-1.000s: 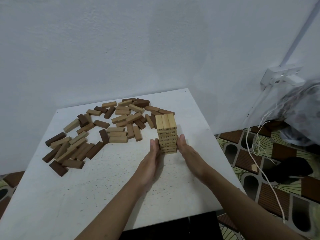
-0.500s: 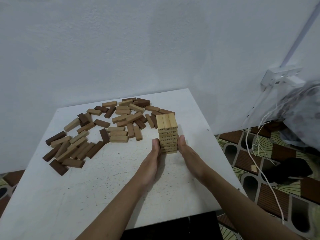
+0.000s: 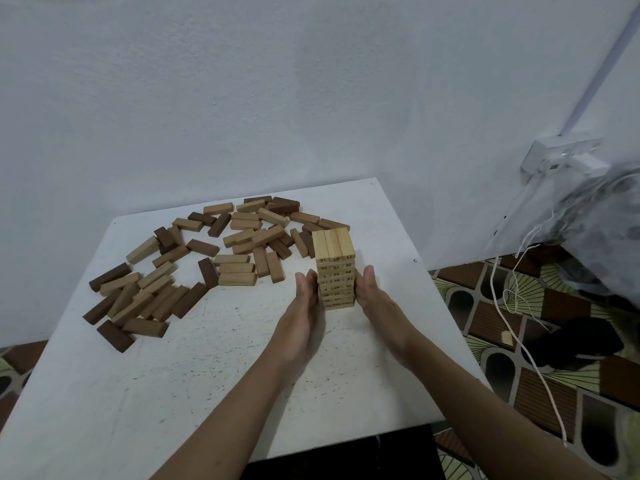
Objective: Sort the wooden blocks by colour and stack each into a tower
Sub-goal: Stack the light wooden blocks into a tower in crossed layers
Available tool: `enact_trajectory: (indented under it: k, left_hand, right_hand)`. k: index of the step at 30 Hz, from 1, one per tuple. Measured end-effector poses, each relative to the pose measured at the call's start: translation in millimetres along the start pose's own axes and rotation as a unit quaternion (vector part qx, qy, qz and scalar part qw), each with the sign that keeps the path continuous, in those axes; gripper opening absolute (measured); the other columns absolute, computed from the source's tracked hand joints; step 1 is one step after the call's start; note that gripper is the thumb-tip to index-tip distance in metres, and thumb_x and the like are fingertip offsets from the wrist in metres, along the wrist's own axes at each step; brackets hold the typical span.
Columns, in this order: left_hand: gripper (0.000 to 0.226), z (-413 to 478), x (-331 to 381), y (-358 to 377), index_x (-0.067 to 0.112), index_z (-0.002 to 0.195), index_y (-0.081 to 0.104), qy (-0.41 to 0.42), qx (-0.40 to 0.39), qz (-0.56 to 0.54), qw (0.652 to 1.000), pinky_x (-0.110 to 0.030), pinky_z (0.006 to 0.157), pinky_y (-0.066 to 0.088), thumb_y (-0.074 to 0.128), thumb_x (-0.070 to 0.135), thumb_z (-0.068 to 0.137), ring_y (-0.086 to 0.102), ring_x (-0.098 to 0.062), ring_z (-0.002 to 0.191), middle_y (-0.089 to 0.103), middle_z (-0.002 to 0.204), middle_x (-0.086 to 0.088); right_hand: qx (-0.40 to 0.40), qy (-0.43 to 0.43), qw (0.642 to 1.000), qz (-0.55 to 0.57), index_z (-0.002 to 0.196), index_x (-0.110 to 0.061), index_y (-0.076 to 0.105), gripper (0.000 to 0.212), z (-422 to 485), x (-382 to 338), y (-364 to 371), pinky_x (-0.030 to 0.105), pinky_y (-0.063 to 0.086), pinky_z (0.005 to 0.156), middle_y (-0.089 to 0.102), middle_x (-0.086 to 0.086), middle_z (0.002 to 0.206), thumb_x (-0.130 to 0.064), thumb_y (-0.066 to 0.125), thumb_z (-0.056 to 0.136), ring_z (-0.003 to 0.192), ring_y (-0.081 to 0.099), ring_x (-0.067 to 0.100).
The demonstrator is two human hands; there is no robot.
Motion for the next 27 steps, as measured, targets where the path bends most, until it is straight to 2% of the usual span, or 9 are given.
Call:
enact_trajectory:
  k: [2, 6, 10, 13, 15, 18, 20, 22, 27]
  left_hand:
    - [0.061, 2, 0, 2, 0.05, 0.136, 0.048, 0.003, 0.001, -0.001, 1.0, -0.036, 0.127, 0.018, 0.027, 0.081, 0.088, 0.038, 0.002, 0.143, 0.052, 0.148, 0.019]
    - [0.067, 3, -1, 1, 0.046, 0.141, 0.046, 0.006, 0.008, 0.002, 1.0, -0.035, 0.126, 0.019, 0.028, 0.083, 0.088, 0.038, 0.001, 0.144, 0.051, 0.151, 0.016]
    - [0.056, 6, -4, -1, 0.049, 0.132, 0.05, -0.006, 0.019, -0.022, 1.0, -0.031, 0.124, 0.022, 0.026, 0.075, 0.088, 0.042, 0.002, 0.14, 0.053, 0.146, 0.018]
    - [0.05, 6, -5, -1, 0.051, 0.125, 0.052, -0.008, 0.028, -0.028, 0.999, -0.024, 0.117, 0.028, 0.025, 0.072, 0.089, 0.046, 0.008, 0.132, 0.061, 0.129, 0.028]
    - [0.054, 5, -5, -3, 0.05, 0.131, 0.051, -0.008, 0.03, -0.018, 0.999, -0.025, 0.119, 0.027, 0.026, 0.074, 0.089, 0.043, 0.004, 0.138, 0.059, 0.137, 0.024]
    - [0.081, 4, -6, -2, 0.04, 0.151, 0.042, -0.004, 0.014, -0.005, 1.0, -0.037, 0.127, 0.018, 0.032, 0.087, 0.085, 0.035, 0.0, 0.146, 0.047, 0.154, 0.015]
    - [0.09, 4, -7, 0, 0.038, 0.153, 0.039, -0.007, 0.006, -0.003, 1.0, -0.039, 0.128, 0.016, 0.035, 0.09, 0.079, 0.034, 0.0, 0.147, 0.045, 0.156, 0.015]
    - [0.09, 5, -5, 0, 0.038, 0.152, 0.04, -0.016, 0.004, -0.005, 1.0, -0.04, 0.128, 0.016, 0.034, 0.091, 0.08, 0.034, -0.001, 0.147, 0.046, 0.156, 0.013]
    - [0.072, 5, -1, 0, 0.042, 0.144, 0.047, -0.017, 0.013, -0.007, 1.0, -0.035, 0.127, 0.02, 0.026, 0.079, 0.086, 0.038, 0.0, 0.144, 0.051, 0.152, 0.012]
  right_hand:
    - [0.0, 0.002, 1.0, 0.001, 0.108, -0.066, 0.036, 0.039, 0, -1, -1, -0.003, 0.026, 0.086, 0.046, -0.044, 0.104, -0.054, 0.0, 0.102, 0.086, 0.047, -0.032]
    - [0.003, 0.009, 1.0, 0.006, 0.105, -0.066, 0.038, 0.039, 2, 1, -1, 0.019, 0.025, 0.101, 0.045, -0.044, 0.101, -0.055, 0.0, 0.103, 0.086, 0.049, -0.027]
    - [0.007, 0.009, 1.0, 0.019, 0.108, -0.068, 0.035, 0.038, 3, 3, -2, 0.023, 0.025, 0.103, 0.046, -0.043, 0.105, -0.057, 0.0, 0.101, 0.096, 0.046, -0.021]
    - [0.009, 0.006, 1.0, 0.019, 0.106, -0.071, 0.037, 0.039, 5, 6, -2, 0.024, 0.025, 0.105, 0.048, -0.051, 0.1, -0.06, 0.0, 0.1, 0.099, 0.048, -0.022]
    - [0.014, 0.001, 1.0, 0.017, 0.106, -0.073, 0.037, 0.039, 6, 8, -2, 0.023, 0.025, 0.105, 0.051, -0.051, 0.099, -0.06, 0.001, 0.1, 0.096, 0.048, -0.026]
    - [0.024, 0.006, 1.0, 0.018, 0.111, -0.068, 0.037, 0.038, 6, 10, -4, 0.025, 0.024, 0.107, 0.052, -0.031, 0.119, -0.06, 0.002, 0.099, 0.11, 0.048, -0.01]
    - [0.027, 0.009, 1.0, 0.009, 0.11, -0.067, 0.037, 0.039, 6, 10, -4, 0.024, 0.023, 0.104, 0.051, -0.029, 0.119, -0.059, 0.001, 0.1, 0.111, 0.046, -0.007]
    - [0.027, 0.011, 1.0, 0.002, 0.107, -0.066, 0.039, 0.039, 7, 8, -4, 0.023, 0.023, 0.102, 0.051, -0.032, 0.113, -0.057, 0.001, 0.101, 0.108, 0.047, -0.007]
    - [0.027, 0.019, 0.999, 0.003, 0.101, -0.057, 0.043, 0.04, 7, 8, -5, 0.027, 0.027, 0.109, 0.049, -0.018, 0.12, -0.054, 0.003, 0.103, 0.115, 0.042, 0.002]
Point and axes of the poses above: each hand's wrist, its own z-axis towards the middle knuckle, its own y-axis out of the palm, x = y × z, the point moved 8 cm from there along z, towards the middle knuckle
